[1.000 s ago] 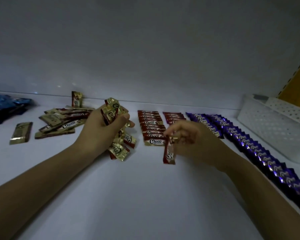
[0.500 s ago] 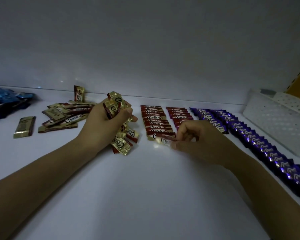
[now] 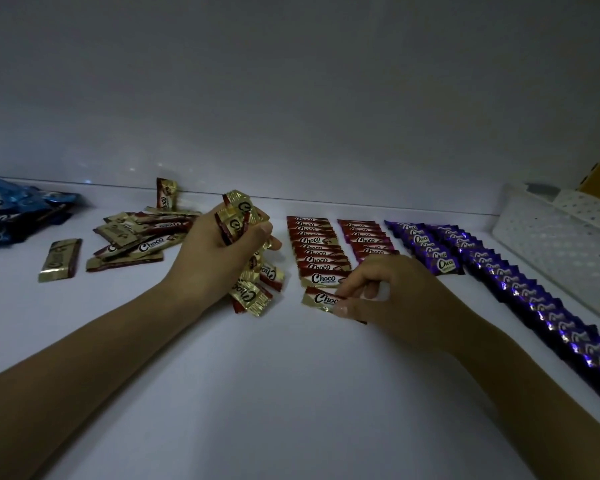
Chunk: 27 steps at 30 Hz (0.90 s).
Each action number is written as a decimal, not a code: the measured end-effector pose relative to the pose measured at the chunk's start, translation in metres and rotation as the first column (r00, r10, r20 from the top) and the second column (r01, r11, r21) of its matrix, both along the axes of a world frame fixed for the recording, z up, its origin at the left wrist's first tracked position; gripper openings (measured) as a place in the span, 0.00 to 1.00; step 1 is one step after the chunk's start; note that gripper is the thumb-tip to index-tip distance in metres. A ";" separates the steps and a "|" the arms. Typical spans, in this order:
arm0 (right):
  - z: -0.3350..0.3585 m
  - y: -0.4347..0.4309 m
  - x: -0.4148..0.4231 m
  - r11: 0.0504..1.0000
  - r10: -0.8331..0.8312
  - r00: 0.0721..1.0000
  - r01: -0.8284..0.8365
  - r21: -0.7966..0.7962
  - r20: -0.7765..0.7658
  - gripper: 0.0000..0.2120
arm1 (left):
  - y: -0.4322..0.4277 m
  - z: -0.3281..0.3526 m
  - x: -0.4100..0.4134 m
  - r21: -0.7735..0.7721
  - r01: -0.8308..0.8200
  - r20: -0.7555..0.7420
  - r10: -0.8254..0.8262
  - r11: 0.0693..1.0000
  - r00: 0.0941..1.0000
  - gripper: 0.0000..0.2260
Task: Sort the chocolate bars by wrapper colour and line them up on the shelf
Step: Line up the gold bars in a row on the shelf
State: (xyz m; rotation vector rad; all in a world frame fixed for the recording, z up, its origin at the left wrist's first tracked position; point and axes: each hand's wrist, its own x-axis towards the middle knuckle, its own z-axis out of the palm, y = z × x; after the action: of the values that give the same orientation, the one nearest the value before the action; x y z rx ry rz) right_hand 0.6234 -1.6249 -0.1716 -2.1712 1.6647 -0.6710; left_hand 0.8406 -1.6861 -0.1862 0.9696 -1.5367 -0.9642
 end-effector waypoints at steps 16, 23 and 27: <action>-0.008 -0.008 0.003 0.969 -0.104 0.987 0.074 -0.235 -0.120 0.11 | 0.000 0.000 0.001 0.025 0.019 -0.046 -0.018 1.000 0.999 0.08; -0.004 0.001 0.021 0.956 0.022 0.987 0.025 -0.293 0.158 0.07 | 0.015 0.008 -0.011 0.006 0.006 -0.199 -0.005 1.000 0.980 0.08; 0.000 0.006 0.041 0.991 0.120 0.877 -0.074 -0.115 0.466 0.05 | 0.029 0.011 -0.025 -0.113 0.044 -0.235 -0.069 0.993 0.969 0.08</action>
State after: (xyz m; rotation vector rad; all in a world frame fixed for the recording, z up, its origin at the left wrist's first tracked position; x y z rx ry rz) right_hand 0.6643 -1.6188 -0.1720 -1.9236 1.2796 -1.1607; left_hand 0.8159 -1.6571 -0.1750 0.7098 -1.4032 -0.9906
